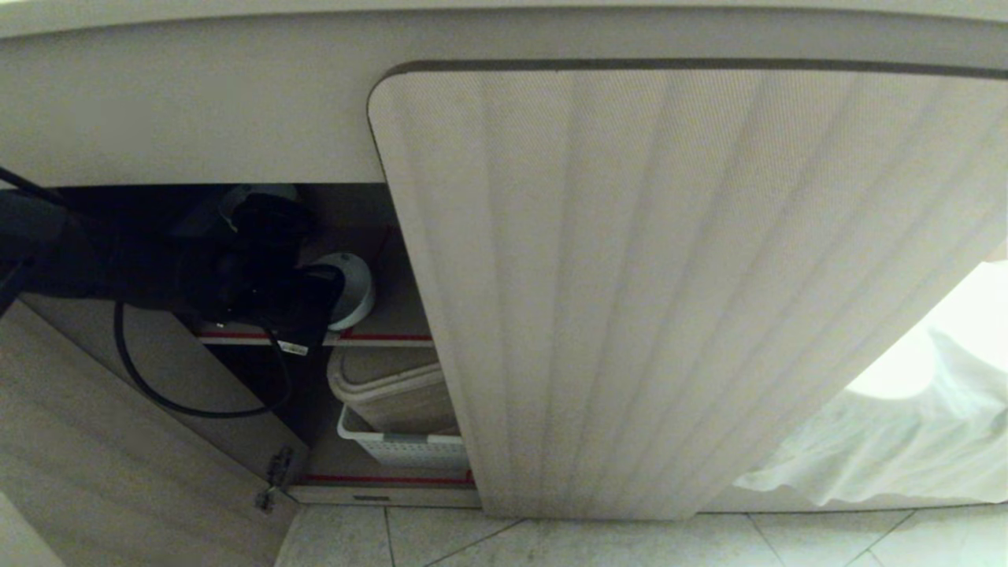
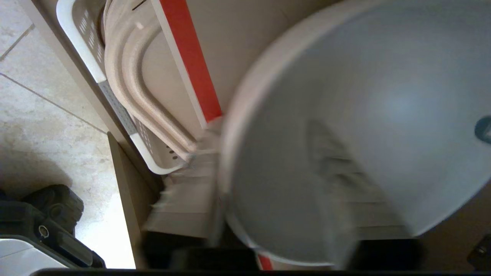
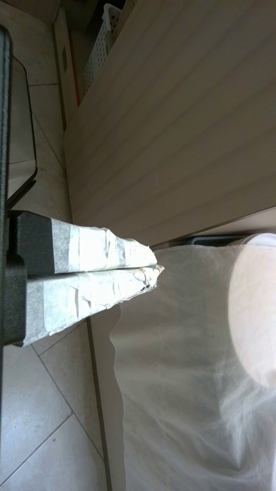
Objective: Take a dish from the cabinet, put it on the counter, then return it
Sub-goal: Put it back into the cabinet
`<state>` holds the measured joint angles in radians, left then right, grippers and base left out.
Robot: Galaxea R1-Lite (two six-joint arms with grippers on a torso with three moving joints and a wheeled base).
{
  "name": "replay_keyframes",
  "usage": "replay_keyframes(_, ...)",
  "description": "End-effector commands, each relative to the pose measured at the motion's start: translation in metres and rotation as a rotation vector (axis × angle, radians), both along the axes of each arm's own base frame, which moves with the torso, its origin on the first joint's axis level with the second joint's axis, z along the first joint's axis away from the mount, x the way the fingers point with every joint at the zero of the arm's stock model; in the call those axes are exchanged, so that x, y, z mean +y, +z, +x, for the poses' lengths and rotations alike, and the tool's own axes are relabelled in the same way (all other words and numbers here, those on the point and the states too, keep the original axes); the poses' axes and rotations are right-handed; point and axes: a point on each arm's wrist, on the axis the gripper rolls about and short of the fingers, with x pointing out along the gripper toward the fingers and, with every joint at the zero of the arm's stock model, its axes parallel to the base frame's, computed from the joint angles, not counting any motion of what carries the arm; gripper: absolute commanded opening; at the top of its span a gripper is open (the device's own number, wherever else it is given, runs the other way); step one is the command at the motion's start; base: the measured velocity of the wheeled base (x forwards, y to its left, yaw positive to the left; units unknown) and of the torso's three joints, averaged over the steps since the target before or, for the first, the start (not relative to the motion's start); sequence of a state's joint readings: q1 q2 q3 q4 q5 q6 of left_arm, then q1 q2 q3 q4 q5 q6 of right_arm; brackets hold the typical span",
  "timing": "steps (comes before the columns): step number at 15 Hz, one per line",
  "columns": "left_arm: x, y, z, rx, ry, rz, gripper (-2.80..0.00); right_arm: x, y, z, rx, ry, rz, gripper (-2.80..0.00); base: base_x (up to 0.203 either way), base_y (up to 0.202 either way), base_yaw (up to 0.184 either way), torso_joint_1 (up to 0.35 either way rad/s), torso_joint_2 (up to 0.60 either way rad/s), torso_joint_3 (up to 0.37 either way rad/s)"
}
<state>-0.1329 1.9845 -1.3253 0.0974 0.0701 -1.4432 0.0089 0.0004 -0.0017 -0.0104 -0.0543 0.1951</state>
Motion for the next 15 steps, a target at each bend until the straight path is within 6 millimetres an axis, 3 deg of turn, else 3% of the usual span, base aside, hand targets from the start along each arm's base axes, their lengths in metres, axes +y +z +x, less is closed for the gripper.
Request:
replay_keyframes(1,-0.0002,-0.0002,0.0000,0.001,0.006,-0.004,0.00,0.0000,0.0000,0.0000,-0.001,0.000,0.001,-2.80,0.000,0.000,0.000,0.000,0.00,0.000)
replay_keyframes(15,0.0007,0.0042,0.0035,-0.026,0.016,-0.002,0.00,0.0000,0.0000,0.0000,-0.001,0.001,0.001,-2.80,0.000,0.000,0.000,0.000,0.00,0.000)
